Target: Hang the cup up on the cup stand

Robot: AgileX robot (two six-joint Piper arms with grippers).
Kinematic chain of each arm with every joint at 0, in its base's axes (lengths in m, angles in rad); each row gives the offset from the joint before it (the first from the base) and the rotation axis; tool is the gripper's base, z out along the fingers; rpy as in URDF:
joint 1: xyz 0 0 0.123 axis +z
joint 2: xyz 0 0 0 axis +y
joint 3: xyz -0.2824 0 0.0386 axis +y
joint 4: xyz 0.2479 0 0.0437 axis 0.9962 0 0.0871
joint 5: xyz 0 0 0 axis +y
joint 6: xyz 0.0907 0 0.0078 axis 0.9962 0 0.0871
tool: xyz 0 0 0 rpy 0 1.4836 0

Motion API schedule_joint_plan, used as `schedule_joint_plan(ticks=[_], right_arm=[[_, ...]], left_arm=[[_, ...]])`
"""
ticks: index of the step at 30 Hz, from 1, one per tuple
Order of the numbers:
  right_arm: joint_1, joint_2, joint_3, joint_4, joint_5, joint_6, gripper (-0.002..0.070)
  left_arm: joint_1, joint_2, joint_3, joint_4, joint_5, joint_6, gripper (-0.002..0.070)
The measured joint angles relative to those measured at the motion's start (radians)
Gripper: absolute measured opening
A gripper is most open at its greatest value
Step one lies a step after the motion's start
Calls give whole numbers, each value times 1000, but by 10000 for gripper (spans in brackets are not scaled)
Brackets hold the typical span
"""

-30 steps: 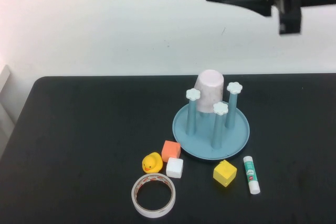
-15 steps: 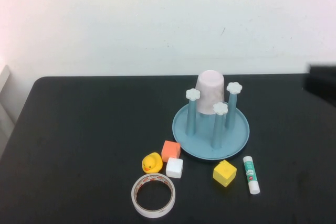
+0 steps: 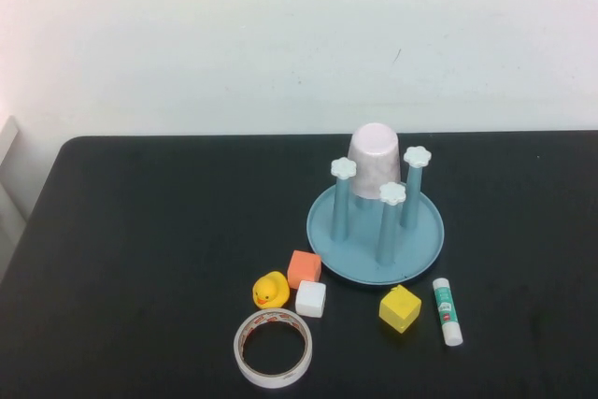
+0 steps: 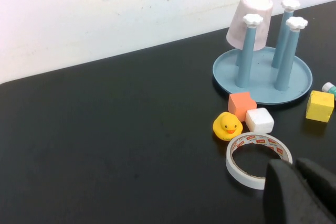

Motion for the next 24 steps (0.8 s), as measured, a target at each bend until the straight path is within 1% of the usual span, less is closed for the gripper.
schedule_joint_plan(ticks=[2,4,10,14,19,20,21,22,23,24], right_arm=[[0,-9,22,-18,25,0,10],[0,-9,50,-33,1,0,10],[0,-22,103,-44,-223,-55,10],[0,-70,107,-44,-338,-93,10],[0,-123,141,-18,-449,-98,10],[0,-130,162,-30,-470,-74,10],[-5,-143,185,-86,-492,-7,10],[-11,-162,209,-186,-508,109,10],[-19,-181,228,-327,-515,234,10],[-28,-206,251,-498,-515,422,10]], left_arm=[[0,0,0,0,0,-2,0],[0,0,0,0,0,-2,0],[0,0,0,0,0,-2,0],[0,0,0,0,0,-2,0],[0,0,0,0,0,-2,0],[0,0,0,0,0,-2,0],[0,0,0,0,0,-2,0],[0,0,0,0,0,-2,0],[0,0,0,0,0,-2,0],[0,0,0,0,0,-2,0]])
